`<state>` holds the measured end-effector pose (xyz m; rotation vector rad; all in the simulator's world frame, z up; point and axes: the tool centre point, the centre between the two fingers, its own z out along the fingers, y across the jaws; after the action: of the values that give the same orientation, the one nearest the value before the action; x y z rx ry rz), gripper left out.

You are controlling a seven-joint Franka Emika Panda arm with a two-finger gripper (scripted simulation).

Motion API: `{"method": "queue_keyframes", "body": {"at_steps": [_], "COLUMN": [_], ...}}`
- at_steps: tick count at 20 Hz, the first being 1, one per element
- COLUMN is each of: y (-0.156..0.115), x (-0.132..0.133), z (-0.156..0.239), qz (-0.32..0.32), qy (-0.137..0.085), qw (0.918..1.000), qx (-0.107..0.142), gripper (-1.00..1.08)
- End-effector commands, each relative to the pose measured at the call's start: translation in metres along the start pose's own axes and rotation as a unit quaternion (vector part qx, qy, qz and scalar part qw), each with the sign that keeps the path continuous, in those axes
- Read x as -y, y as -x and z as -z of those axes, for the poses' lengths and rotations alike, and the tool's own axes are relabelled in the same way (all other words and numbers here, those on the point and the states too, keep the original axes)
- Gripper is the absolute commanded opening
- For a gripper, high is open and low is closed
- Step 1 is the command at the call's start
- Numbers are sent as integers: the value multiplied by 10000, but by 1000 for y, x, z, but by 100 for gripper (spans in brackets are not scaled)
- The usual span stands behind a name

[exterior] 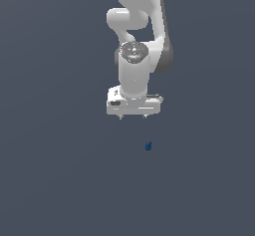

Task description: Pick up the object and move it to a goal position.

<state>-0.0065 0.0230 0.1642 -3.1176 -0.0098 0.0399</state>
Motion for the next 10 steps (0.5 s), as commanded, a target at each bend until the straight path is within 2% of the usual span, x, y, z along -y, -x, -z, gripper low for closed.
{"method": "queue_keyframes", "body": {"at_steps": [1, 10], "y": [0, 1], "x": [0, 2], "z": [0, -7], "qz": [0, -185], "qy": [0, -64], "qw": [10000, 9998], "qx": [0, 84], "gripper": [100, 100]}}
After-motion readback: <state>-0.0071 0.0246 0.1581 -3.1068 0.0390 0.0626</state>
